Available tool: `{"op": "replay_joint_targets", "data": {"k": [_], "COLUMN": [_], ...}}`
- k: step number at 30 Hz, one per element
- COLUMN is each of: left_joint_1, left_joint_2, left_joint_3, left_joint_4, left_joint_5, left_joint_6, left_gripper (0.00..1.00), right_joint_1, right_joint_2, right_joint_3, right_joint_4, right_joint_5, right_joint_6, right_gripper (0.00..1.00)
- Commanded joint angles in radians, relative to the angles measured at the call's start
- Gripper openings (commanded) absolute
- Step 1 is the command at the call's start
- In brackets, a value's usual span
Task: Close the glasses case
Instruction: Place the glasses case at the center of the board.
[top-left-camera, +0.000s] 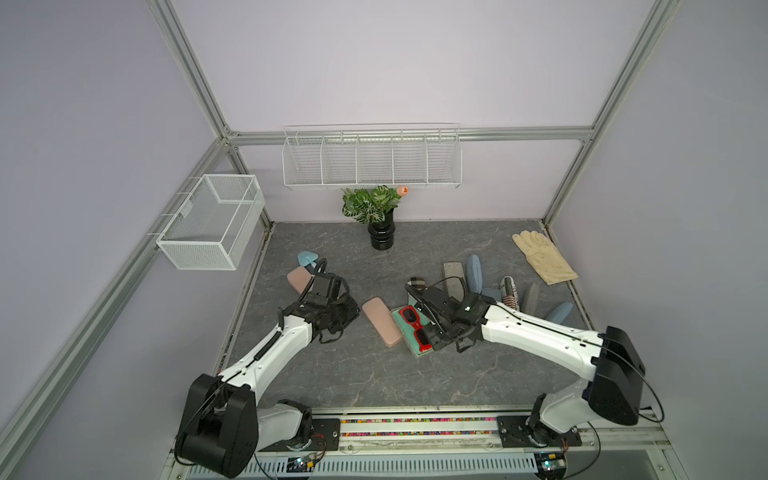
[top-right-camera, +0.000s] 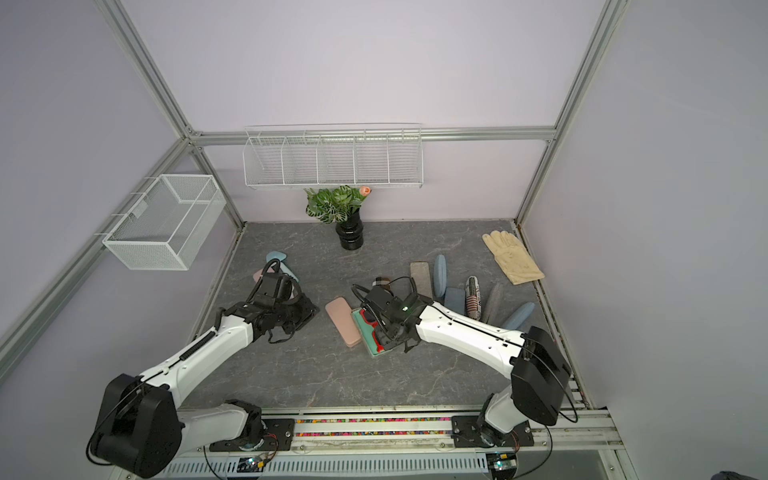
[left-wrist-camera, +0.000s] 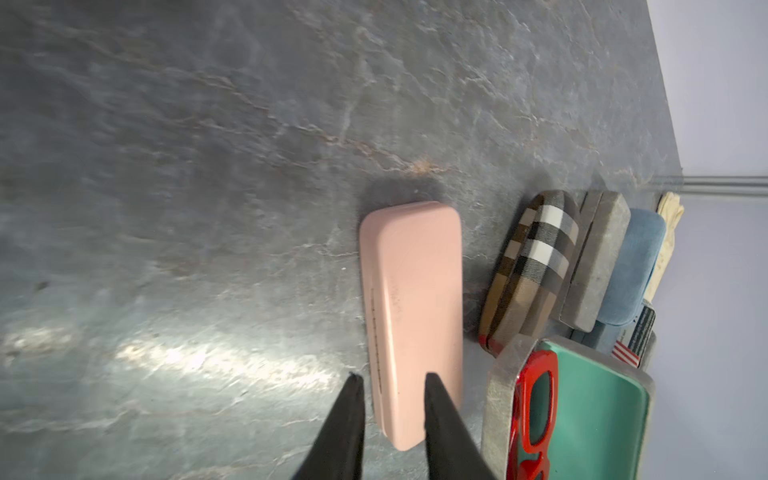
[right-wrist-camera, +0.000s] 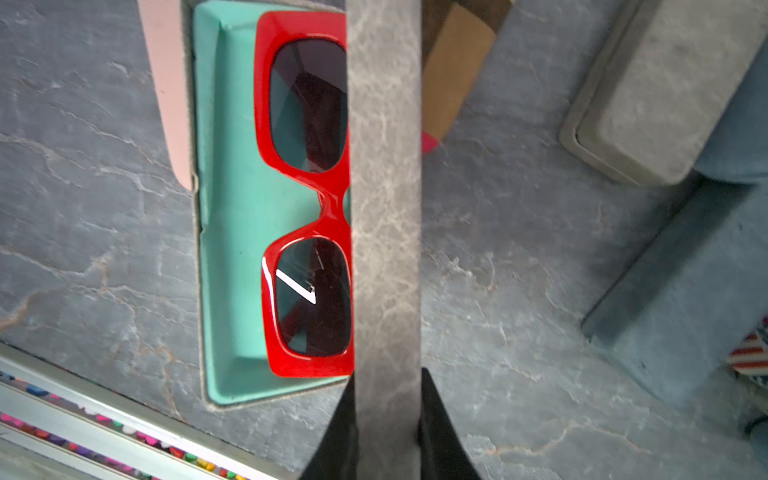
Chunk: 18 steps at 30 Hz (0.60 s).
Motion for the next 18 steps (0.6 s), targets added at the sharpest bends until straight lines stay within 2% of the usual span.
{"op": "replay_joint_targets", "data": {"k": [1,7,11,18], "left_joint_1": [-0.067,-0.185,-0.255,-0.366], "left_joint_2": [0.053,0.158,0.229,0.323], "left_joint_3": [0.059,0.113,0.139,0.201], "left_joint_4": [0.063,0.111,0.144,0.154], "left_joint_5": [-0.041,-0.063,-0.068,-0.071], "left_joint_6": [-0.038,-0.067,-0.086,-0.099], "left_gripper": [0.26,0.15,0.00,0.00], "right_joint_1": [-0.003,0.001,0.002,0.002], "right_joint_2": [-0.108,-0.266,-0.345,-0.332], "right_joint_3": [-0.086,-0.246,-0.328,-0.387], "right_joint_4": [-0.029,-0.080,-0.092,-0.056], "right_joint_5": [0.066,0.111,0.123,0.113], "right_joint_6": [0.129,0.241,0.281,0.298], "right_gripper": [0.16,0.16,0.16,0.17]}}
